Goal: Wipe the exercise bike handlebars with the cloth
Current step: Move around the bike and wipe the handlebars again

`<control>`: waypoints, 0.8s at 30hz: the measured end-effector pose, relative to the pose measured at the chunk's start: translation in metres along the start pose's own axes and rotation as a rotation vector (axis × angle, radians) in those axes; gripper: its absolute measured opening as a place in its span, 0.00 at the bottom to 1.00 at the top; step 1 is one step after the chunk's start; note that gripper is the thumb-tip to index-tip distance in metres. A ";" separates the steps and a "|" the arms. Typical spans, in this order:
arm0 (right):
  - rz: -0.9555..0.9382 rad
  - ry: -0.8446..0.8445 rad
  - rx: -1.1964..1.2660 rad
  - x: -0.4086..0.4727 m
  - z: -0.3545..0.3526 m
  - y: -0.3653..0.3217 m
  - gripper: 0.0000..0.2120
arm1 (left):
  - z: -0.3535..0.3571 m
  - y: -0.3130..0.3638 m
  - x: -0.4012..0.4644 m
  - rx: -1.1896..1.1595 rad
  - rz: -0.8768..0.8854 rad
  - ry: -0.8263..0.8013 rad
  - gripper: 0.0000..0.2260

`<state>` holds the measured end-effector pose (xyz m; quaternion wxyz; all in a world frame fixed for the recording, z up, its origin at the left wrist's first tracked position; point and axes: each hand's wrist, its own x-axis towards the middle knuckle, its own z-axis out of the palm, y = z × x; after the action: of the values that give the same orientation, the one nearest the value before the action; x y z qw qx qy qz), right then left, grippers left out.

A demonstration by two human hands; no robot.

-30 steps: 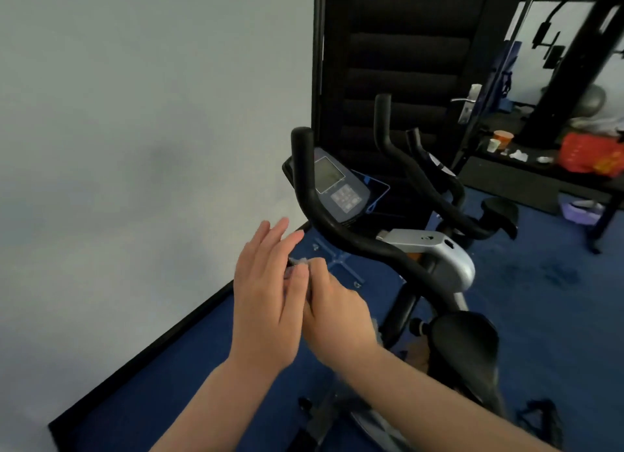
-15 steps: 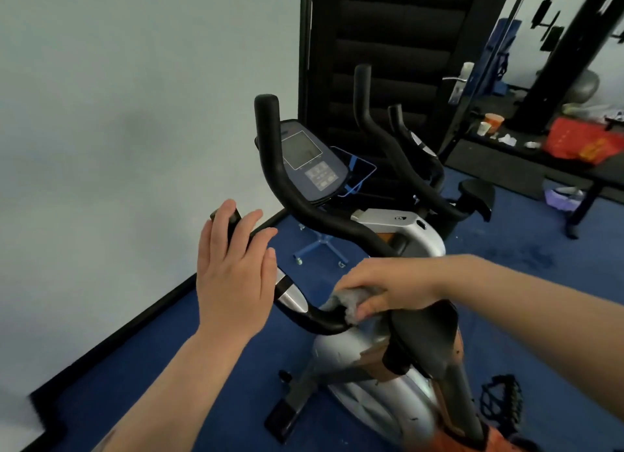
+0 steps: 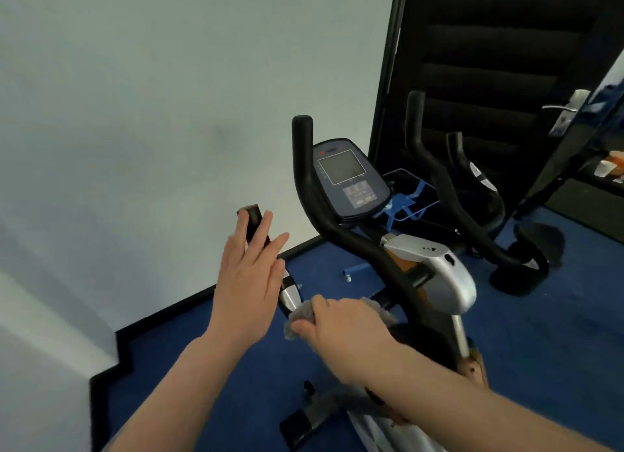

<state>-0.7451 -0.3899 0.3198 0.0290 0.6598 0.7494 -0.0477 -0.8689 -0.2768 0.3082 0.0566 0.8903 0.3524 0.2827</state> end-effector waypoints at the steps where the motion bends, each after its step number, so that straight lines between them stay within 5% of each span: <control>1: 0.045 0.076 0.036 -0.002 0.005 -0.005 0.14 | -0.002 0.003 -0.010 -0.048 -0.020 -0.028 0.20; 9: 0.167 0.324 0.223 -0.026 0.006 -0.014 0.28 | -0.021 0.033 -0.112 -0.271 -0.397 -0.103 0.23; 15: 0.102 0.271 0.308 -0.076 0.014 -0.065 0.25 | -0.047 0.035 -0.162 -0.152 -0.392 -0.151 0.16; 24: 0.549 0.230 0.287 -0.188 0.061 -0.120 0.19 | -0.084 0.030 -0.262 -0.107 -0.272 -0.332 0.14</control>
<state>-0.8414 -0.5969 0.2835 -0.1371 0.8357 0.5274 -0.0685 -1.0519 -0.4804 0.2662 0.1986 0.8648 0.4394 0.1402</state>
